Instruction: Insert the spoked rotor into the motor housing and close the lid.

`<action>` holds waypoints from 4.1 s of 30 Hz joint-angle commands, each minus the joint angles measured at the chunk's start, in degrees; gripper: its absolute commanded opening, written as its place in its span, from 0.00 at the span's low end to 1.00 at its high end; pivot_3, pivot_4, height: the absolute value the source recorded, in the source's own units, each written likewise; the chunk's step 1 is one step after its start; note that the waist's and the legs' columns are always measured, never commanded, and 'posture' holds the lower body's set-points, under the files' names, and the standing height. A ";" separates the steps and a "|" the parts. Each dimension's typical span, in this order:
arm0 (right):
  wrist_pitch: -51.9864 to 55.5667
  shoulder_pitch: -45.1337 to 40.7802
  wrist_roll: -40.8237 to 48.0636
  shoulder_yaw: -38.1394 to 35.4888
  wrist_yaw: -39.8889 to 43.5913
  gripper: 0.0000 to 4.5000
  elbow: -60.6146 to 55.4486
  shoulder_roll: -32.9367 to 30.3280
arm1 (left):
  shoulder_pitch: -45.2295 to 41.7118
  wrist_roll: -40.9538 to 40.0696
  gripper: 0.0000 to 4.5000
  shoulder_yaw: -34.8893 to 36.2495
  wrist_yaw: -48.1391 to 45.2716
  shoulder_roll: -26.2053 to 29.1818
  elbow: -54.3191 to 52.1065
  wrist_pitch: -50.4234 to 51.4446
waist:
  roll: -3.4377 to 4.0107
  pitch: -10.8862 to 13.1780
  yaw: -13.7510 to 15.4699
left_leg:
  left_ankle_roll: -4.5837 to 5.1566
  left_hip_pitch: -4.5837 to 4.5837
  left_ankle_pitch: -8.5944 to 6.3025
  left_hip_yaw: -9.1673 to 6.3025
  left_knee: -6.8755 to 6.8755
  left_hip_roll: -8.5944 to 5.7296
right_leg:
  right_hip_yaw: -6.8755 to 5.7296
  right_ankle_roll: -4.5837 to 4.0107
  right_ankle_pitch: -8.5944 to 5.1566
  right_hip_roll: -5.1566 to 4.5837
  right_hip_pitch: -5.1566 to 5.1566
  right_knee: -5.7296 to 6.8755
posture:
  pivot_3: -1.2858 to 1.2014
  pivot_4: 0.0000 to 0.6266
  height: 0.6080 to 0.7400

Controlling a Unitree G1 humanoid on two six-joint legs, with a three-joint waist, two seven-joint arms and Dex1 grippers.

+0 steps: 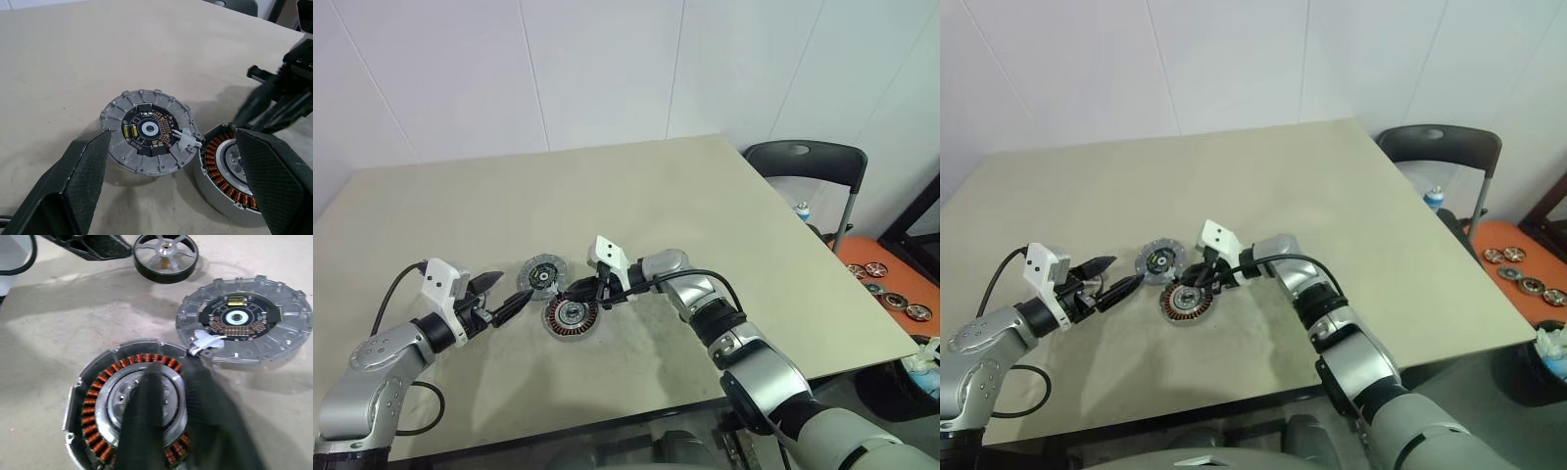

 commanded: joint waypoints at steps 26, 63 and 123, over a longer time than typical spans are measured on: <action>-6.71 1.34 -3.93 3.50 1.39 0.01 1.46 -0.56 | -0.80 -0.32 0.96 1.24 -0.35 0.39 -0.17 -0.76 | -0.06 -0.07 0.04 | -0.01 0.06 0.01 0.01 0.06 0.00 | 0.00 -0.06 0.04 0.02 0.08 0.02 | 0.52 0.00 1.00; -2.10 -5.03 1.20 -5.34 -5.96 0.01 3.26 4.52 | -1.37 -0.32 0.96 1.14 0.06 0.15 0.32 -1.03 | -0.05 -0.08 -0.05 | -0.10 0.04 0.06 0.00 -0.01 0.02 | 0.00 -0.09 0.05 0.04 -0.01 0.06 | 0.52 0.00 1.00; -1.46 -4.46 -0.08 -2.85 -2.12 0.01 1.64 1.84 | 3.31 0.08 0.96 14.09 6.28 -2.83 17.44 -2.73 | -0.09 -0.11 0.11 | 0.07 0.04 -0.04 0.09 0.00 0.10 | -0.04 -0.17 0.10 0.06 -0.06 0.08 | 0.52 0.00 1.00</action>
